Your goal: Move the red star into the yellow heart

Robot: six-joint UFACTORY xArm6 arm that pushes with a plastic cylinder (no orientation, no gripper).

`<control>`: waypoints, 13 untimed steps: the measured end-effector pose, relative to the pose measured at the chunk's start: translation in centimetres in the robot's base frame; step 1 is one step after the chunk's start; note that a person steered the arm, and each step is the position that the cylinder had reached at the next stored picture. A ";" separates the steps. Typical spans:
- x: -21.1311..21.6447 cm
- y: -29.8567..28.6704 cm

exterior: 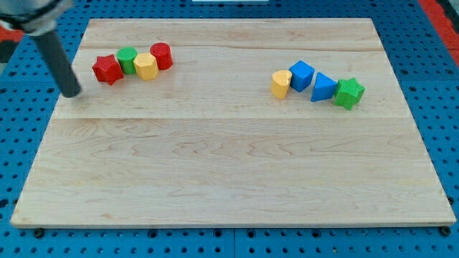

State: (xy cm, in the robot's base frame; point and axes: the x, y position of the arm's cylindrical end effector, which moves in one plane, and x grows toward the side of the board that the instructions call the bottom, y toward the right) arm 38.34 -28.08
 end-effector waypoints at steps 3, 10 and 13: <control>-5.9 11.2; -8.8 26.1; -7.5 28.8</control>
